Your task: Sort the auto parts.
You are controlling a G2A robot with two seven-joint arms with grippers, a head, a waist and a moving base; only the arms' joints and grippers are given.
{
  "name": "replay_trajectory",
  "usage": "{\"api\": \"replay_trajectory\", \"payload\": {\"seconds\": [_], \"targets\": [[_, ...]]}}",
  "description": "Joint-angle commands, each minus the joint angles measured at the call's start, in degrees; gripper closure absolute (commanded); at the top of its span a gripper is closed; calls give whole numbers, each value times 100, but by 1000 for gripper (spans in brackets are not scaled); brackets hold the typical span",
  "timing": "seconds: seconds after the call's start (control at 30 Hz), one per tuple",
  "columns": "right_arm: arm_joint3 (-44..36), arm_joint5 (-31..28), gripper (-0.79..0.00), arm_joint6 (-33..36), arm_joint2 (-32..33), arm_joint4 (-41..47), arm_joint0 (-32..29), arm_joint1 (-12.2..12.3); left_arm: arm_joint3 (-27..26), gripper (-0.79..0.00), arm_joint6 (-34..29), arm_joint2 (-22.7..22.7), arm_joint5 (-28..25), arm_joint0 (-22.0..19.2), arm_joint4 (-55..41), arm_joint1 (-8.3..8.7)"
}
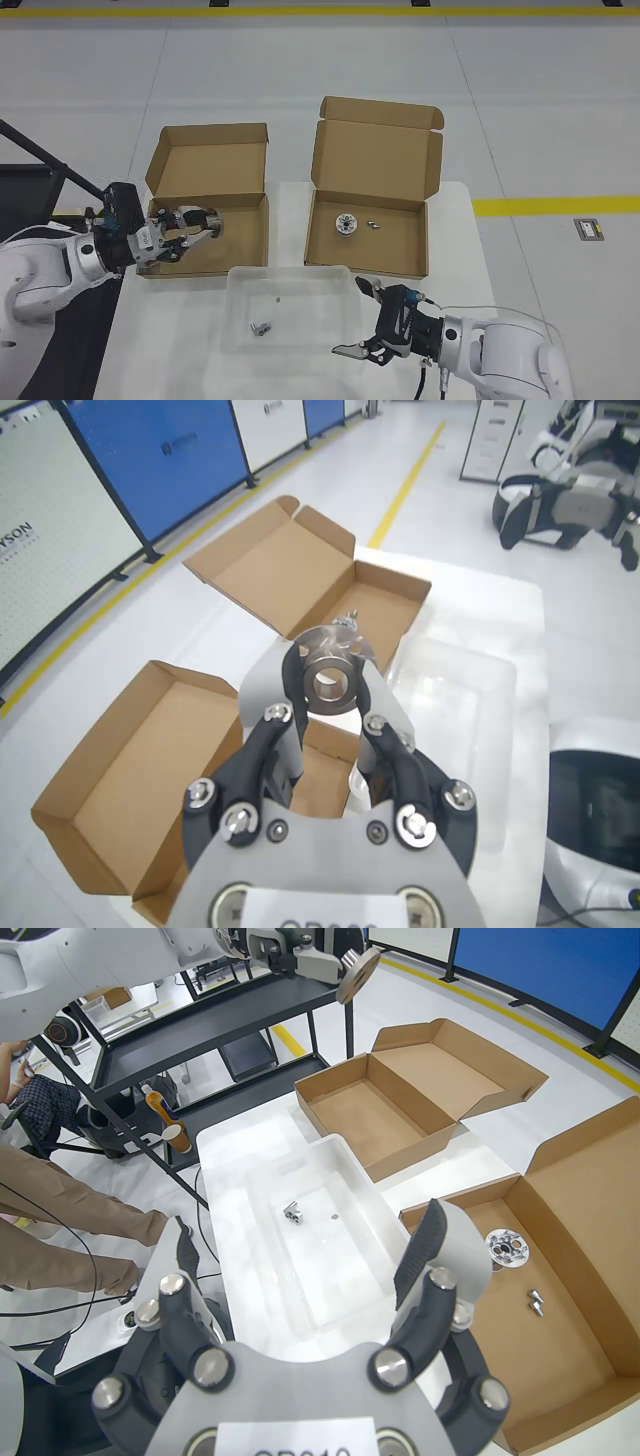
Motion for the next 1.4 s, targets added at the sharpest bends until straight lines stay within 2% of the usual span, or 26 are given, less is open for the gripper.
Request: {"api": "replay_trajectory", "payload": {"seconds": [0.0,0.07,0.17,0.27,0.4,0.63,0.9,1.13,1.37], "targets": [[0,0,-785,0,0,0,0,0,86,0,404,-7,0,56,176,16],[0,0,-785,0,0,0,0,0,167,0,708,30,0,84,308,29],[0,0,-785,0,0,0,0,0,426,0,785,63,0,15,693,61],[0,0,-785,0,0,0,0,0,745,0,443,136,32,-192,1158,57],[0,0,-785,0,0,0,0,0,1171,0,-485,515,478,-598,1892,-11],[0,0,-785,0,0,0,0,0,2170,0,-1419,1528,592,-1591,2374,-315],[0,0,-785,0,0,0,0,0,3239,0,-1444,2425,294,-2516,2755,-709],[0,0,-785,0,0,0,0,0,3758,0,-1650,2888,322,-3007,3119,-972],[0,0,-785,0,0,0,0,0,4232,0,-1728,3266,561,-3225,3204,-1258]]}}
